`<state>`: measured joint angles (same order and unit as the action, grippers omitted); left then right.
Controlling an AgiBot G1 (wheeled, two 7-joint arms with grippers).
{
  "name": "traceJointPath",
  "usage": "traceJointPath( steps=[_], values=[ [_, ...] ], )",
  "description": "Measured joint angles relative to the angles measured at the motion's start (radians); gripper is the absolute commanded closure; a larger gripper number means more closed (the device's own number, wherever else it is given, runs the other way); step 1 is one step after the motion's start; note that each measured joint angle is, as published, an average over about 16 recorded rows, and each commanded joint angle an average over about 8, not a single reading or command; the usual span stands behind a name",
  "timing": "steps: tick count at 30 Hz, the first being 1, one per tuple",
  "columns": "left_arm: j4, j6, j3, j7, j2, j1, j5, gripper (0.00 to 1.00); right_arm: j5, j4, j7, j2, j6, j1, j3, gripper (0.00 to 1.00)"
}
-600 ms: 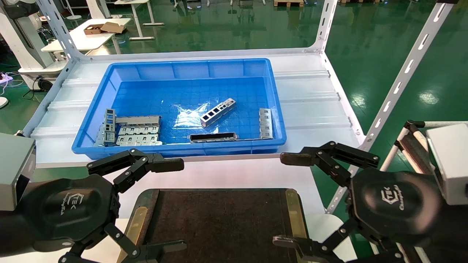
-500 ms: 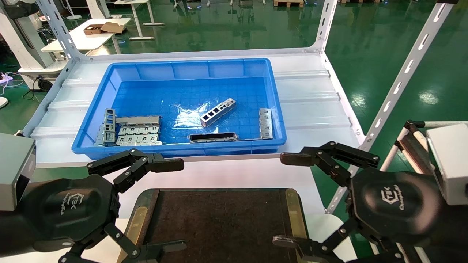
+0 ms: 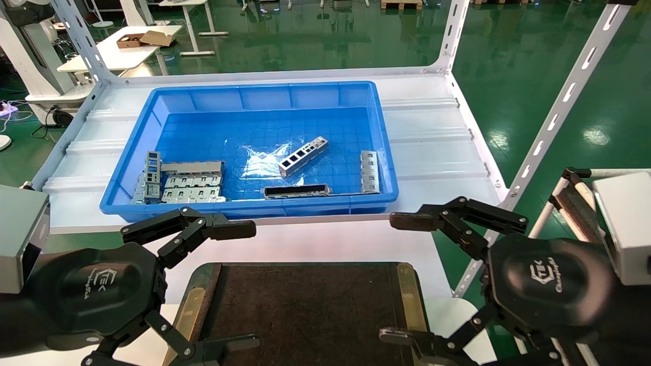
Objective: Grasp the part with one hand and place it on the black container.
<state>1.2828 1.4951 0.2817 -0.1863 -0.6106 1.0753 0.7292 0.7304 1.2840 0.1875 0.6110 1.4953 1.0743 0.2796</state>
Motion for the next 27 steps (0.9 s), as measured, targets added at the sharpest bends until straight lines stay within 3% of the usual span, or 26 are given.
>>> traceJointPath(
  steps=[17, 27],
  values=[
    [0.002, -0.052, 0.009, -0.022, -0.017, 0.016, 0.028, 0.0, 0.0, -0.001, 0.0, 0.0, 0.0, 0.0, 0.0, 0.0],
    [-0.033, -0.174, 0.064, -0.076, -0.105, 0.098, 0.144, 0.0, -0.001, -0.001, -0.001, 0.0, 0.0, 0.001, 0.001, 0.0]
  ],
)
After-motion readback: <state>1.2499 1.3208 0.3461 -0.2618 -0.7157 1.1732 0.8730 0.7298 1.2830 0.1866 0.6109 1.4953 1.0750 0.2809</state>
